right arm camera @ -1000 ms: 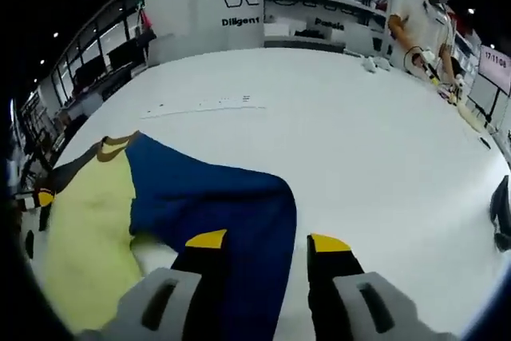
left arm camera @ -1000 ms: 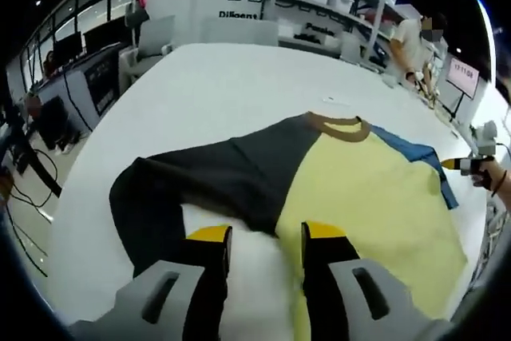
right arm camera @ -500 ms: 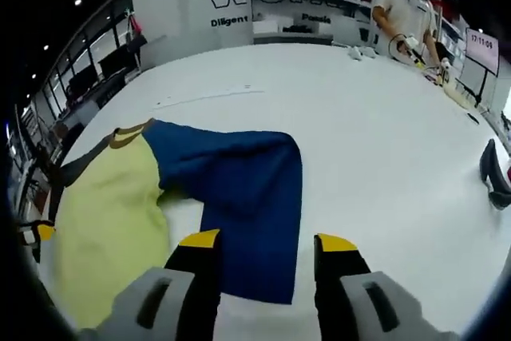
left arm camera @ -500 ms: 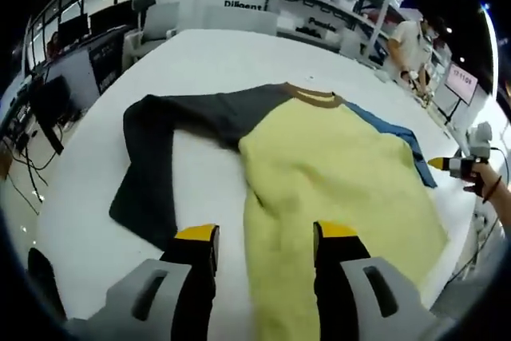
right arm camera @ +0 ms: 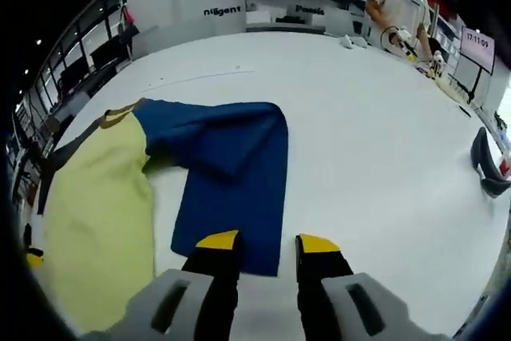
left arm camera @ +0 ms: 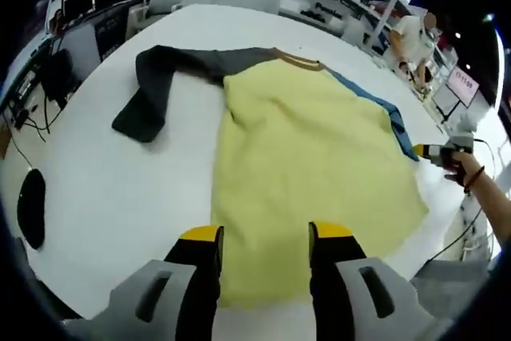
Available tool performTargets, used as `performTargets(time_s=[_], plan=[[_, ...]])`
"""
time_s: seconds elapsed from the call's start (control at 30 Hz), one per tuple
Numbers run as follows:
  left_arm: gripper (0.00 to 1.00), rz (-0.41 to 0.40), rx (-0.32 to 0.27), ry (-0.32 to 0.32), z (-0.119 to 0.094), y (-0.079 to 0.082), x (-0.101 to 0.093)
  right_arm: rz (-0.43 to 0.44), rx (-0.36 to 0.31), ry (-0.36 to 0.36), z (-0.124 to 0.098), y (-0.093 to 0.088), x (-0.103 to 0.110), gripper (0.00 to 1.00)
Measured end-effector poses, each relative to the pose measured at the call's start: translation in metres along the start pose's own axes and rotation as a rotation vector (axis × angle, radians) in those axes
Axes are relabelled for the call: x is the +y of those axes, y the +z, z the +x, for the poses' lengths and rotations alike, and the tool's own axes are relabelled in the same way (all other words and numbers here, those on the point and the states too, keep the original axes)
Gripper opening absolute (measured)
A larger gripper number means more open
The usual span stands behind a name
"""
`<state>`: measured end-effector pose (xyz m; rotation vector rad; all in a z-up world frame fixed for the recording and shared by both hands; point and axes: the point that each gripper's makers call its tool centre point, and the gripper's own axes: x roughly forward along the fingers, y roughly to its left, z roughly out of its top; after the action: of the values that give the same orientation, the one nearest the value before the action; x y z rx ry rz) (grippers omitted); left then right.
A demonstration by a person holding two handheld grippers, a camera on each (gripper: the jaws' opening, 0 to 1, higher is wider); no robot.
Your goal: Fold the garment on the visible template until the final outline fits inside the template.
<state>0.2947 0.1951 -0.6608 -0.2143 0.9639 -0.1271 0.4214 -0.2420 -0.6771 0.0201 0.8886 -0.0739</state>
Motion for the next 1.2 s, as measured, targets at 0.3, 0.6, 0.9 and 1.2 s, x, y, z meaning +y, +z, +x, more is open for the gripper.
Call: performTargets(time_s=[0.3,0.6,0.9,1.2], plan=[[0.23,0.048,0.053,0.107,-0.003,-0.017,0.024,-0.057,-0.012,-0.002,0.000,0.002,0.005,0.00],[0.06,0.105,0.104,0.107,-0.006,-0.023,0.025,-0.121,0.041,-0.023,0.001,0.007,-0.032,0.00],[0.06,0.150,0.172,0.102,-0.012,-0.028,0.037,-0.252,0.127,-0.078,0.005,0.018,-0.088,0.00],[0.06,0.183,0.180,0.132,-0.016,-0.028,0.047,-0.302,0.185,-0.112,0.011,0.021,-0.122,0.00]])
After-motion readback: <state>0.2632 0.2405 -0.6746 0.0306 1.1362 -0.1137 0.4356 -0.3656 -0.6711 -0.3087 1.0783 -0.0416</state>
